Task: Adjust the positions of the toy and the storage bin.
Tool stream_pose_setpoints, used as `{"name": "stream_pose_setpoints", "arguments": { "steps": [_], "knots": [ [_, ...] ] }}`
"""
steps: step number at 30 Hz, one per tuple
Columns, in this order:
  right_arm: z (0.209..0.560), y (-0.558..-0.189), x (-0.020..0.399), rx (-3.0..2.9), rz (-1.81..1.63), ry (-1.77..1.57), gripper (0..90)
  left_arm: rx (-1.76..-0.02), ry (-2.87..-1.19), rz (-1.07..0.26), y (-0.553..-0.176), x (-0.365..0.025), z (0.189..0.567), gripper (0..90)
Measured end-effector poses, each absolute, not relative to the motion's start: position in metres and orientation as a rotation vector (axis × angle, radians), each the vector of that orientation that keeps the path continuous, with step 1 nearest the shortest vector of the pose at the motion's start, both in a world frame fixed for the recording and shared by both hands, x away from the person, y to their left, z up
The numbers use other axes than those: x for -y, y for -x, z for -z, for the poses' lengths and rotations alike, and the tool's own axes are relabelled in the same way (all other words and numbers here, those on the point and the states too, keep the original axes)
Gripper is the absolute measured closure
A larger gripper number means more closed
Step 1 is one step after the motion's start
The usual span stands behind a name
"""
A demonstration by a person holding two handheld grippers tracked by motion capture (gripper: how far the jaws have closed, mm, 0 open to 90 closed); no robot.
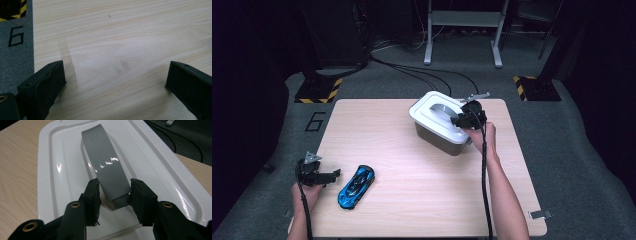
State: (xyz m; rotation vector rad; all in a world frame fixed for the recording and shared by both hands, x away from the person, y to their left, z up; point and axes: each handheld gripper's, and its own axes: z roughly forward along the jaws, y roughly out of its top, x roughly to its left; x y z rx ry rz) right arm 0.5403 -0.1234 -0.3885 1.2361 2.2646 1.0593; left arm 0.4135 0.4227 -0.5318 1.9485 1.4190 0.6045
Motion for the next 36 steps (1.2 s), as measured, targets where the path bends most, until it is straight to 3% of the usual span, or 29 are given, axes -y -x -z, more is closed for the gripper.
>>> {"name": "stream_pose_setpoints", "arguments": {
  "steps": [11,18,27,36],
  "knots": [
    [0.386,-0.522,0.105,-2.289,-1.048,-1.277,56.9,-1.419,-1.948,-0.605,-0.414,-0.423,0.532,2.7],
    [0.38,-0.511,0.11,-2.236,-1.07,-1.26,49.2,-1.419,-1.948,-0.606,-0.413,-0.423,0.532,2.7],
    [0.376,-0.515,0.155,-2.124,-1.011,-1.338,51.5,-1.419,-1.94,-0.61,-0.414,-0.423,0.532,2.9],
    [0.389,-0.528,0.175,-2.091,-1.002,-1.41,60.0,-1.419,-1.938,-0.611,-0.413,-0.423,0.532,3.1]
  ]
}}
